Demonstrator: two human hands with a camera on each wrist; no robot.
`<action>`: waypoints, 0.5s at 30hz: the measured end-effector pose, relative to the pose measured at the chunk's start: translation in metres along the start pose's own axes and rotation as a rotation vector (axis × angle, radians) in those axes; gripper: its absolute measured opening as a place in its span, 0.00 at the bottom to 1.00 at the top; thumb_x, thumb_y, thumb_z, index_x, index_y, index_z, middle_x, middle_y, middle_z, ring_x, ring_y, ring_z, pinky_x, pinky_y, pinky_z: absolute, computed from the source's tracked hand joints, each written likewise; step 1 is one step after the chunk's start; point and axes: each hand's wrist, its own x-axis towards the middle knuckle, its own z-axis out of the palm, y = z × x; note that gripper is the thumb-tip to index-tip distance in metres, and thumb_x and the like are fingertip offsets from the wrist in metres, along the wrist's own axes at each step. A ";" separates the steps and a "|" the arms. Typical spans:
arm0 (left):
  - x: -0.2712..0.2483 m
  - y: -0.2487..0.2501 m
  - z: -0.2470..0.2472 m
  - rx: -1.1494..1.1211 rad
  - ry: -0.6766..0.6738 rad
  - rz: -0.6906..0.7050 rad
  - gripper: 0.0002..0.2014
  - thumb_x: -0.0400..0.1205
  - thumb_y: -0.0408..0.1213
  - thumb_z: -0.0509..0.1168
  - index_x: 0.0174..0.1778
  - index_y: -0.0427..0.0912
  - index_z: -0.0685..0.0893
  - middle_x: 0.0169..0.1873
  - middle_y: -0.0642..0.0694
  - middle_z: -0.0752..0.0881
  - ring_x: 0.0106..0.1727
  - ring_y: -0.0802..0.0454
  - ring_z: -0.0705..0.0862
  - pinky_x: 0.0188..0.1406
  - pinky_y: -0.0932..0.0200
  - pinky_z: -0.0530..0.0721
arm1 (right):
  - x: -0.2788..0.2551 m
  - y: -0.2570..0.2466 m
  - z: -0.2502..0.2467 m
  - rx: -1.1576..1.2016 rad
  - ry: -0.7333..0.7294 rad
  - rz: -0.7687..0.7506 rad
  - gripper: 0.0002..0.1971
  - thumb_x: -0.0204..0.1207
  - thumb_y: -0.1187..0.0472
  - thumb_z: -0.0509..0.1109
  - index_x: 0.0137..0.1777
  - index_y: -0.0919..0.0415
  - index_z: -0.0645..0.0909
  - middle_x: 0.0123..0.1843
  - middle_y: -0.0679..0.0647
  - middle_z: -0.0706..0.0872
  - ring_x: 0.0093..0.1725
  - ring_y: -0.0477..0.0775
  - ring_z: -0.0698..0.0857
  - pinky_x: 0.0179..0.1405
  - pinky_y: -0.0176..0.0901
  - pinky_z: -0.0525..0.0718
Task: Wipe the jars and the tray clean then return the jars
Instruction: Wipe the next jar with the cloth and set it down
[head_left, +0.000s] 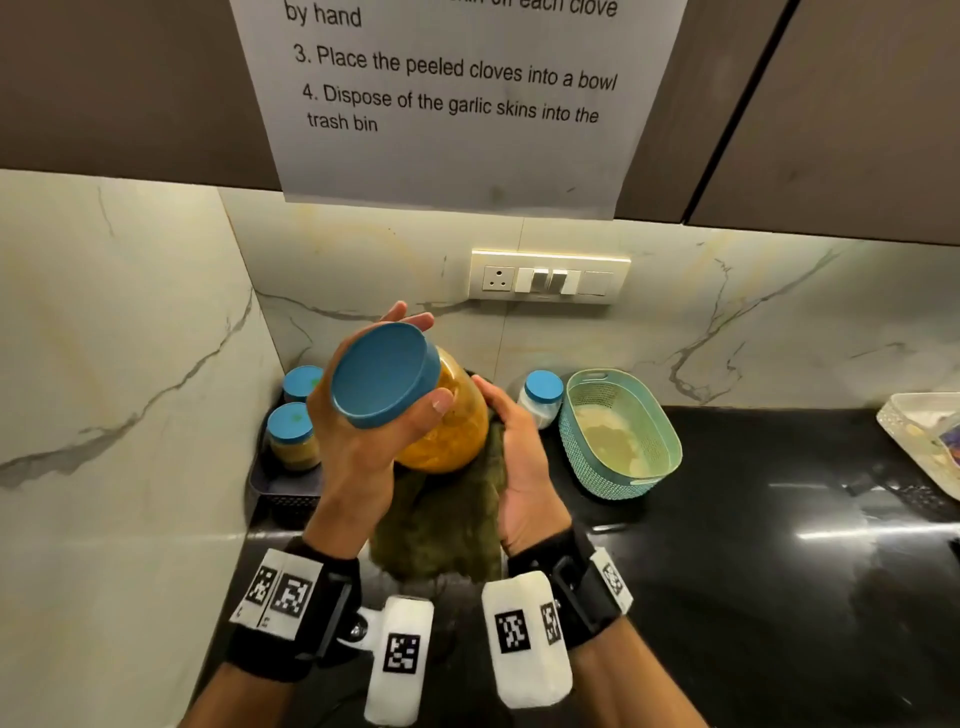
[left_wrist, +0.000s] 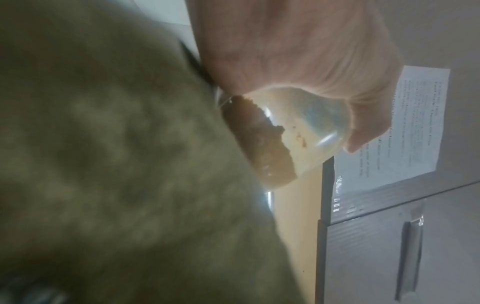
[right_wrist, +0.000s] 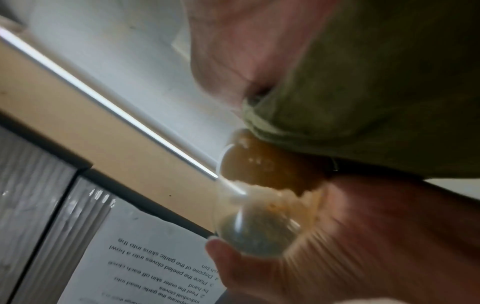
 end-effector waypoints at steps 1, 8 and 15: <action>0.001 0.001 0.002 0.017 -0.008 0.020 0.45 0.69 0.60 0.83 0.73 0.32 0.78 0.73 0.38 0.84 0.76 0.37 0.82 0.74 0.47 0.81 | 0.002 0.006 -0.001 0.024 -0.028 0.044 0.25 0.86 0.45 0.65 0.73 0.61 0.87 0.69 0.65 0.89 0.69 0.66 0.86 0.83 0.63 0.75; 0.008 -0.009 -0.002 0.205 -0.027 0.123 0.36 0.70 0.41 0.84 0.72 0.33 0.79 0.71 0.41 0.86 0.74 0.43 0.84 0.75 0.55 0.79 | -0.009 0.027 -0.022 0.117 0.001 0.033 0.25 0.86 0.49 0.63 0.74 0.65 0.86 0.69 0.70 0.89 0.67 0.70 0.88 0.77 0.64 0.80; -0.008 -0.020 0.003 0.175 -0.094 0.095 0.33 0.70 0.42 0.83 0.70 0.40 0.81 0.71 0.40 0.86 0.75 0.43 0.83 0.77 0.48 0.79 | -0.025 -0.010 -0.019 -0.048 0.126 -0.264 0.21 0.88 0.48 0.62 0.62 0.61 0.91 0.59 0.63 0.95 0.57 0.61 0.93 0.66 0.57 0.88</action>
